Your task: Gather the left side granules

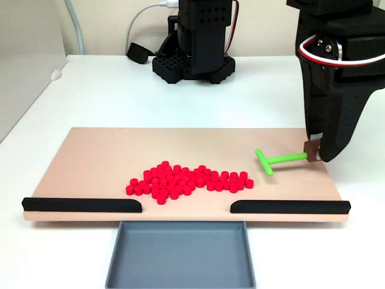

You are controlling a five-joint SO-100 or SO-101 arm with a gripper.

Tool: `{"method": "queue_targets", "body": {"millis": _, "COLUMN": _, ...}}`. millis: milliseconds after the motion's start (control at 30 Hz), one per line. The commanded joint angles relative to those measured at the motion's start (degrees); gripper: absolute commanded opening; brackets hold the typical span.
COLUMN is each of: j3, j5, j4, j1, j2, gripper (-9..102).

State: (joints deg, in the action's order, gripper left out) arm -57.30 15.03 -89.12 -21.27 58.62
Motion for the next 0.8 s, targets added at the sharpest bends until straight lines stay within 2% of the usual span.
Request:
{"method": "queue_targets", "body": {"millis": 0, "j3": 2.0, "j5": -0.4, "j4": -0.2, "j1": 0.1, "j2": 0.4, "gripper": 0}}
{"method": "queue_targets", "body": {"millis": 767, "j3": 5.6, "j5": -0.8, "j4": -0.2, "j1": 1.0, "j2": -2.5, "gripper": 0}}
